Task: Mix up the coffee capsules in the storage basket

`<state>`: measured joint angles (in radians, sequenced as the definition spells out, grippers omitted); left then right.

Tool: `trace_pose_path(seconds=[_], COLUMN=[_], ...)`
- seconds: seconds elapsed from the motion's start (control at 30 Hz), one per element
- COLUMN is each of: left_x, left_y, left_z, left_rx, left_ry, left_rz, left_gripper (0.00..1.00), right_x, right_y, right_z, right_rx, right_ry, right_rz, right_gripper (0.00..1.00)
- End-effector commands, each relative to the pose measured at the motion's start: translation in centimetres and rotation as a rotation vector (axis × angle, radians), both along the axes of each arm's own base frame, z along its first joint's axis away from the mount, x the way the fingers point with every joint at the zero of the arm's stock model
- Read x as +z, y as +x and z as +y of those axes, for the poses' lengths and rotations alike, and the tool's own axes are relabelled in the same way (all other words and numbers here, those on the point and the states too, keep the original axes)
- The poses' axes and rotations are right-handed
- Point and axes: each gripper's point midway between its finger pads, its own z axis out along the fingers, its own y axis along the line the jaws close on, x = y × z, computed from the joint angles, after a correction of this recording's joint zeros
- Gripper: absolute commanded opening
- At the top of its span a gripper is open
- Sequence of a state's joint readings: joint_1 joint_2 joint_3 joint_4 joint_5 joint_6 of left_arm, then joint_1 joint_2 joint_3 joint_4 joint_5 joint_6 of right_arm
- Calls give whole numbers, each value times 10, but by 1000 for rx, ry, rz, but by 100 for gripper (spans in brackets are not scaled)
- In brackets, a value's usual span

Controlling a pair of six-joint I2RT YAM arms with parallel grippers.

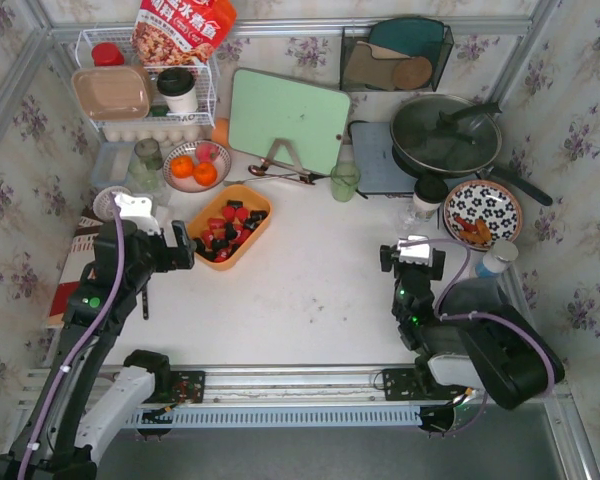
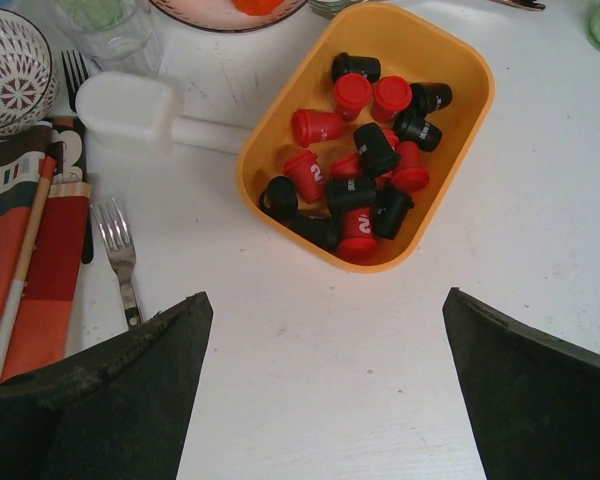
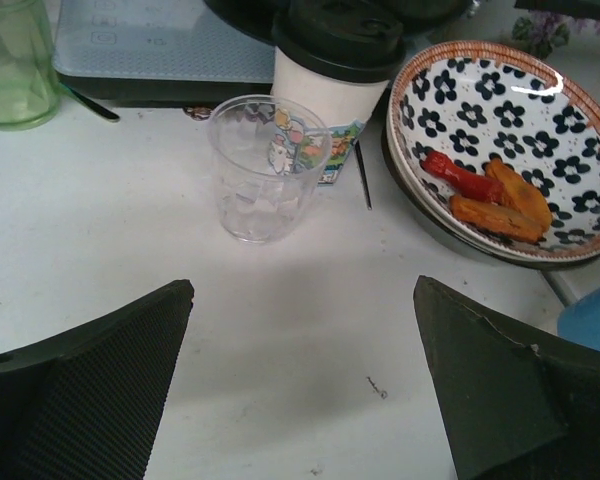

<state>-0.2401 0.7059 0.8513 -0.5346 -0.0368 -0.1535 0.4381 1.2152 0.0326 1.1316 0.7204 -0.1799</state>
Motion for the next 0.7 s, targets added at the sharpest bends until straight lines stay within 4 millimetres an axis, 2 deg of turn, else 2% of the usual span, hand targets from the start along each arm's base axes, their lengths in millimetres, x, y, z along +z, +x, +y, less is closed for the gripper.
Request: trace_pose_path(seconds=[0.0,0.3,0.57,0.67], left_x=[8,8,7,7], left_y=[3,4,4,4], left_z=[-4,-2,-3,-3], left_rx=[-7,-1,-1,-2], left_ry=[-40,-48,-57,-60], left_rz=[-16,-13,-7,-7], left_gripper=[100,100,100,100], right_x=[30,37,44,38], right_y=[11,19,23,25], right_z=[6,13,6,-1], right_rx=[40,112,119,141], right_ry=[-33,-26,67,130], right_rz=[-128,-168,-239,-271], right_gripper=[100,100,100,100])
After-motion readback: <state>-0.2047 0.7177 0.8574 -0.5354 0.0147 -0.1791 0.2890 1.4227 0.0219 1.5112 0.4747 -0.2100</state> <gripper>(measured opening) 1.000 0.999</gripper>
